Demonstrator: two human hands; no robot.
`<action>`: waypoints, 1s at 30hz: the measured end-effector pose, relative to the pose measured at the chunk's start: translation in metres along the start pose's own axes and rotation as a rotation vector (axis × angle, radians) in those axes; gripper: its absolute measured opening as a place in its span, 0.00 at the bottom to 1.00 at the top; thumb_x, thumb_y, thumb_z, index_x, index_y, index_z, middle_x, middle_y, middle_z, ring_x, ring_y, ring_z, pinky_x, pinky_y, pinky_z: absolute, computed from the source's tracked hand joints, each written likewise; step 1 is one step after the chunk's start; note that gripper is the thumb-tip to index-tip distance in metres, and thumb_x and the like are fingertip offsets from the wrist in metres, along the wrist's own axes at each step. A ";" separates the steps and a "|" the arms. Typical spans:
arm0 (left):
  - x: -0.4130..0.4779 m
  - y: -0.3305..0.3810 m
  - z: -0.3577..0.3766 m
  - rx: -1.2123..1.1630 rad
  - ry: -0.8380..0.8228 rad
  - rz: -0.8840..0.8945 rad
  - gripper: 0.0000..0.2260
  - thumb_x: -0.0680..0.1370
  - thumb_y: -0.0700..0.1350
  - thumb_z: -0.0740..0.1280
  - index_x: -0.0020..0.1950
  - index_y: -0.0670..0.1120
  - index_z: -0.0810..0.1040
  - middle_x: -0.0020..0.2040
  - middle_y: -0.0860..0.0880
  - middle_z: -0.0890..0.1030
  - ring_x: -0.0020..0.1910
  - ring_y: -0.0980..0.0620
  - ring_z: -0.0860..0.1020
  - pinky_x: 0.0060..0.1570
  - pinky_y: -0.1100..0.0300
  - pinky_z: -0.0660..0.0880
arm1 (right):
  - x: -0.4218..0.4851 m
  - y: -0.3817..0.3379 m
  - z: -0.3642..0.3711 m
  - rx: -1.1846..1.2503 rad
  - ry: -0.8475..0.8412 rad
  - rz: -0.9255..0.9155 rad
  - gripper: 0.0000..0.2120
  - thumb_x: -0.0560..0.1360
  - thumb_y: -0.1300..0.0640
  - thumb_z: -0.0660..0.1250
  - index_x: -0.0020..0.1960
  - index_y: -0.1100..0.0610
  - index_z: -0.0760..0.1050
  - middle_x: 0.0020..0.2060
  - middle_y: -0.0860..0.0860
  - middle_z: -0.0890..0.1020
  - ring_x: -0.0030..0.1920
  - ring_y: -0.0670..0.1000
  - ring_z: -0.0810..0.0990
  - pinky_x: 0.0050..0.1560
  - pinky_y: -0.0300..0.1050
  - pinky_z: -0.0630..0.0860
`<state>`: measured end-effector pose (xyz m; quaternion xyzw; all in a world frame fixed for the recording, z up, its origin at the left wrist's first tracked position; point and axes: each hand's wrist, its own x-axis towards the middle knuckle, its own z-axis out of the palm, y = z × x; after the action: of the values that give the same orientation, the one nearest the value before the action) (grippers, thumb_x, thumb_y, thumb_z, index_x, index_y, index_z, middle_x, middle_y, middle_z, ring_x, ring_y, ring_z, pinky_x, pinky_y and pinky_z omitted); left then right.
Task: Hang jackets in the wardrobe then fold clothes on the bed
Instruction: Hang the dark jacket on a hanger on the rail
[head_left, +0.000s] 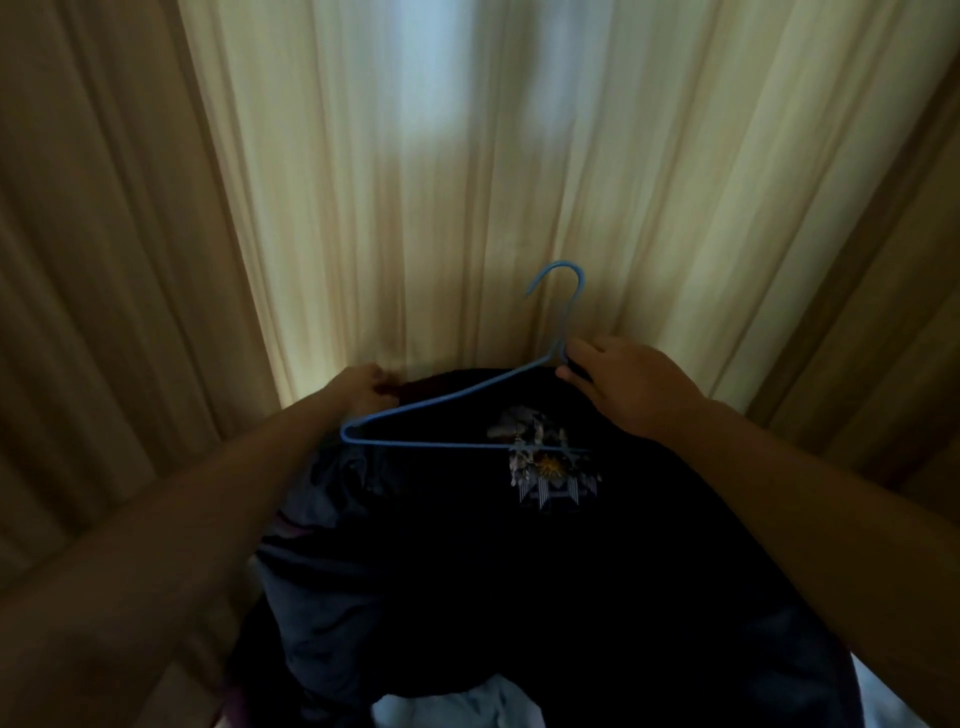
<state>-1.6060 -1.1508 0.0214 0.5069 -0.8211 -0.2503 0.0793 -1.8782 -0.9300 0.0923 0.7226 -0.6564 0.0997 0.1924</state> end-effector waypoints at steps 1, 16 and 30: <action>0.005 -0.011 0.005 -0.006 -0.021 -0.052 0.27 0.78 0.48 0.72 0.75 0.42 0.69 0.70 0.37 0.73 0.68 0.38 0.74 0.63 0.52 0.70 | -0.001 0.000 0.003 -0.004 -0.014 -0.010 0.16 0.84 0.44 0.56 0.56 0.55 0.73 0.41 0.54 0.78 0.39 0.57 0.77 0.36 0.51 0.74; -0.033 0.014 -0.033 -0.043 0.092 -0.030 0.19 0.80 0.40 0.59 0.71 0.44 0.75 0.71 0.41 0.74 0.67 0.40 0.73 0.60 0.55 0.70 | -0.006 -0.017 -0.003 -0.230 -0.162 0.134 0.17 0.86 0.43 0.51 0.64 0.52 0.70 0.49 0.56 0.80 0.46 0.60 0.81 0.37 0.48 0.67; -0.166 0.125 -0.063 -0.542 0.294 0.190 0.22 0.67 0.43 0.69 0.61 0.51 0.76 0.42 0.50 0.81 0.43 0.48 0.81 0.42 0.58 0.73 | 0.031 -0.066 -0.084 -0.193 0.089 0.304 0.13 0.84 0.53 0.55 0.68 0.50 0.69 0.48 0.56 0.80 0.43 0.60 0.78 0.38 0.48 0.67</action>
<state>-1.6019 -0.9819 0.1579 0.4191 -0.7478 -0.3754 0.3524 -1.8007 -0.9192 0.1710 0.5880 -0.7555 0.0960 0.2726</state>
